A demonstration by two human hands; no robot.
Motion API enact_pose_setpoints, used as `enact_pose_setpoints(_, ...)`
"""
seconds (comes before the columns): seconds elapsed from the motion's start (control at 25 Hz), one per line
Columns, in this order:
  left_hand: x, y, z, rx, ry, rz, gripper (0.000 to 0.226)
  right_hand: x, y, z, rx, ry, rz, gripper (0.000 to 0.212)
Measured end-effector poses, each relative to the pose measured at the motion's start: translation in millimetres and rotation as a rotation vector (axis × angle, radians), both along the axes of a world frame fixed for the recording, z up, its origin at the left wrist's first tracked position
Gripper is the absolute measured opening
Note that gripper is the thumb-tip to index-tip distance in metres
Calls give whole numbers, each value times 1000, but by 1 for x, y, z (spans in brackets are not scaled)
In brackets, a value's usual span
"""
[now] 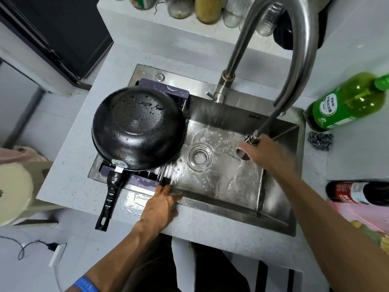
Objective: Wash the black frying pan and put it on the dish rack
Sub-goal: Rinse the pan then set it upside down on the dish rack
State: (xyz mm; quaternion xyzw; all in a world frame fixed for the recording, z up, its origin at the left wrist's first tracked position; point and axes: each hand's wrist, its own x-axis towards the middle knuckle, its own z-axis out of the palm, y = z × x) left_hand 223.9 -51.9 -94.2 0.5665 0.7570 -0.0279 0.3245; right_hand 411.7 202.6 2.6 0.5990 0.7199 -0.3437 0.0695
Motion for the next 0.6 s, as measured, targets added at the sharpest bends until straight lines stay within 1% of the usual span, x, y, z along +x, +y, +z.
enact_pose_setpoints(0.08, 1, 1, 2, 16, -3, -6, 38, -15, -3, -9, 0, 128, -97, 28)
enact_pose_setpoints(0.16, 3, 0, 2, 23, -2, -9, 45, -18, 4, -12, 6, 158, -154, 24)
enact_pose_setpoints(0.2, 2, 0, 3, 24, -5, -3, 46, -16, 10, -12, 31, 150, -150, 27)
enact_pose_setpoints(0.28, 2, 1, 4, 19, -12, 0, 44, -9, 19, -11, 65, 137, -135, 31)
enact_pose_setpoints(0.36, 2, 2, 3, 1, -15, 2, 43, -10, 17, -10, 30, 174, -133, 23)
enact_pose_setpoints(0.48, 3, 7, 6, -36, -41, 79, 44, -21, 6, -13, -22, 282, -166, 18)
enact_pose_setpoints(0.6, 5, 8, 8, -18, -1, 38, 37, -26, 0, -14, -65, 366, -205, 17)
